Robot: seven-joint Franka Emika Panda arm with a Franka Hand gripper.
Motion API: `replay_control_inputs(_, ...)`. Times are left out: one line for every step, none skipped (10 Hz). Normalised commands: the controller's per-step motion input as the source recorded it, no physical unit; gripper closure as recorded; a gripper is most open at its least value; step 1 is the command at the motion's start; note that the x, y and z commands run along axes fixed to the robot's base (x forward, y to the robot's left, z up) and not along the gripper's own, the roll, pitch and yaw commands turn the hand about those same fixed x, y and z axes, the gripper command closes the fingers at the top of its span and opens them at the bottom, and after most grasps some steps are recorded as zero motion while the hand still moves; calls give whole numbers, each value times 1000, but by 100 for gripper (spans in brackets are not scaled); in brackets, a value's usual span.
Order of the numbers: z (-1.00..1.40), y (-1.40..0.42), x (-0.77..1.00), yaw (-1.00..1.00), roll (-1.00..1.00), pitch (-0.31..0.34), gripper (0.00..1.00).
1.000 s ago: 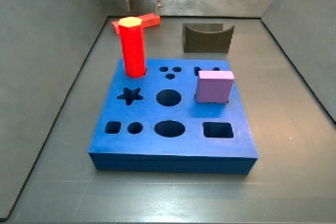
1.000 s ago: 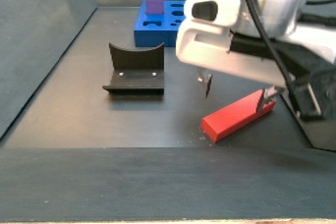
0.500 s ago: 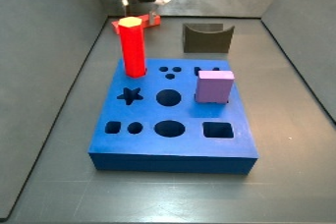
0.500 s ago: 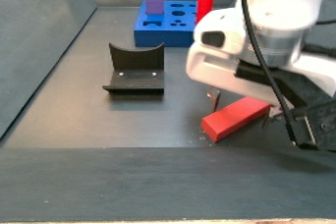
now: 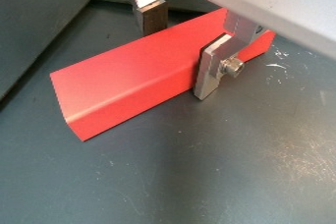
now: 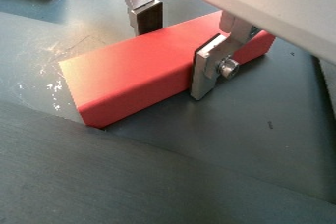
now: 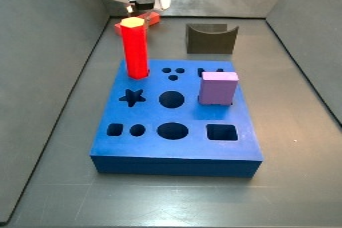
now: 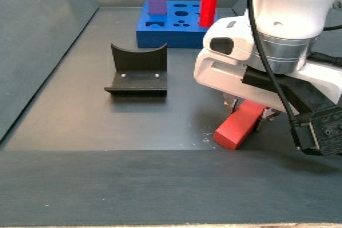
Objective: Pick up the rectangle object. Move up. Place the rectangle object on the fixture. Regrasp the rectangle object. Move to above the board. Insert the rectangle object.
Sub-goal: Pick up the rectangle object.
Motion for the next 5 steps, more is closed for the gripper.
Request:
replay_control_inputs(0, 0, 0, 0, 0, 0, 100)
replay_control_inputs(0, 0, 0, 0, 0, 0, 100)
replay_control_inputs(0, 0, 0, 0, 0, 0, 100)
replay_control_inputs(0, 0, 0, 0, 0, 0, 100)
replay_control_inputs(0, 0, 0, 0, 0, 0, 100)
